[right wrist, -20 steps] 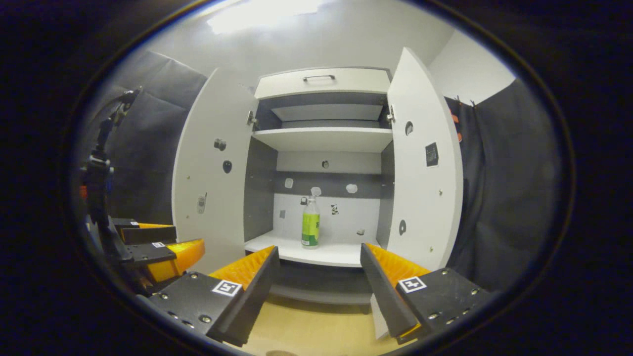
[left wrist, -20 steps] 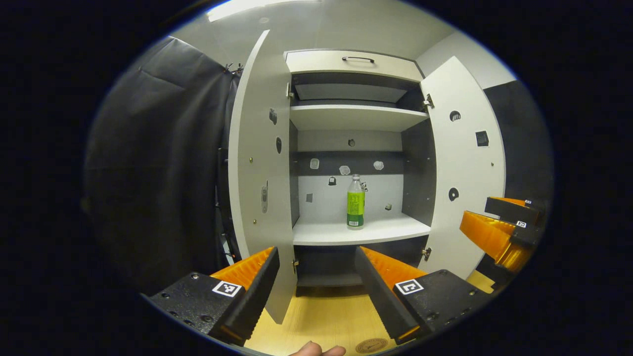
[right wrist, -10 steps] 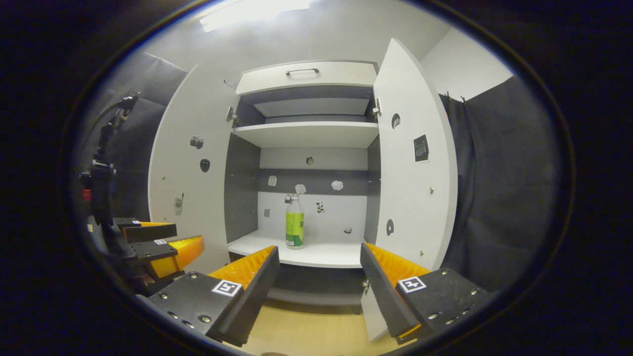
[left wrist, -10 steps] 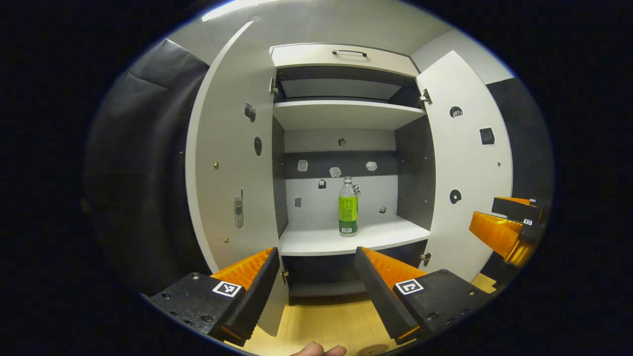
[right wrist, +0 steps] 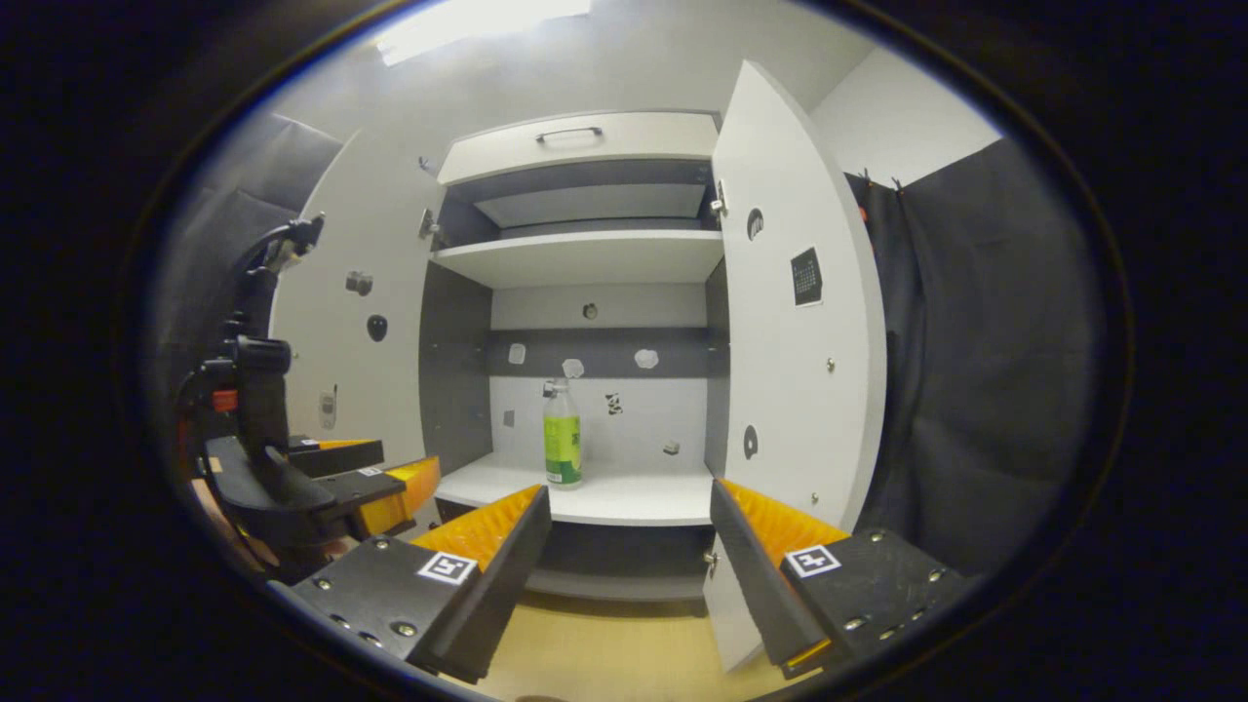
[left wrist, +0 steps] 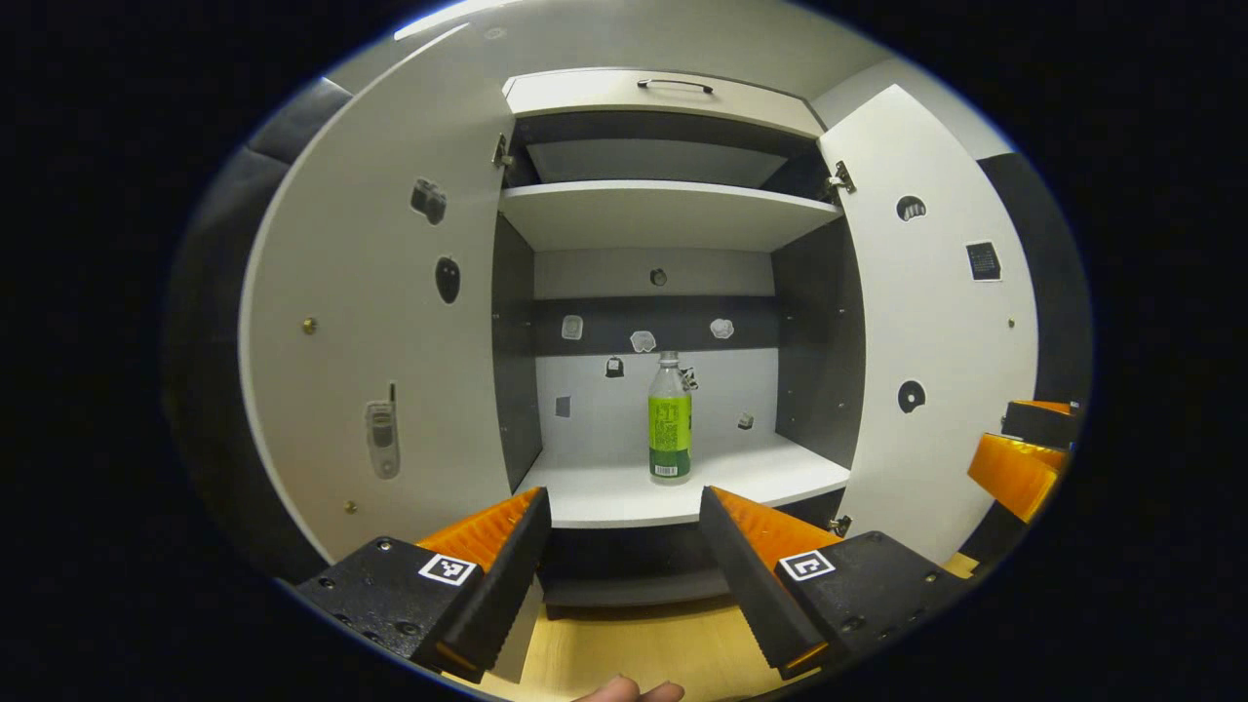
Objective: Grasp the bottle in the cabinet with the left hand and place it on the coaster, then close the right door with the right hand and the left door with the left hand.
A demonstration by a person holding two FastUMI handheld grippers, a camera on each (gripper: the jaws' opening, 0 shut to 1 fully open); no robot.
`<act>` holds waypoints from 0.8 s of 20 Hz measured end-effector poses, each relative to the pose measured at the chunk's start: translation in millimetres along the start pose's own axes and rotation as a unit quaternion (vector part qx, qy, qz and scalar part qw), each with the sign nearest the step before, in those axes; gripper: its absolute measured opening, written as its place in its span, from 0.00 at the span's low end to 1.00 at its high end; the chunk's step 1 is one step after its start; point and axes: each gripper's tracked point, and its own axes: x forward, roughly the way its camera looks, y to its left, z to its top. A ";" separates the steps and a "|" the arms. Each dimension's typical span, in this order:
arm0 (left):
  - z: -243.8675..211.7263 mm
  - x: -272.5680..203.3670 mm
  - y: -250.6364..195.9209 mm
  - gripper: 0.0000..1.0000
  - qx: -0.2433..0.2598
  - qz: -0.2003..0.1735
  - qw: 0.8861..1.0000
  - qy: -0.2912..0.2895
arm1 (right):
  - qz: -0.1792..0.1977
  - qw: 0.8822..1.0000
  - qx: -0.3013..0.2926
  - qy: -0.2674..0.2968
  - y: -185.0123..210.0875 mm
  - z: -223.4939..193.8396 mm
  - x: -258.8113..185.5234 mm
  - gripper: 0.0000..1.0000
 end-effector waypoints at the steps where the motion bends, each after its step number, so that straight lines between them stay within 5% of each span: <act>1: 0.6 10.8 0.4 0.97 0.000 0.000 1.000 -0.005 | 0.001 1.000 0.001 -0.002 1.1 1.6 0.7 0.99; 16: -12.0 191.6 -27.3 0.97 -0.041 -0.007 0.999 0.004 | -0.008 1.000 -0.021 0.007 3.0 -6.1 0.7 0.99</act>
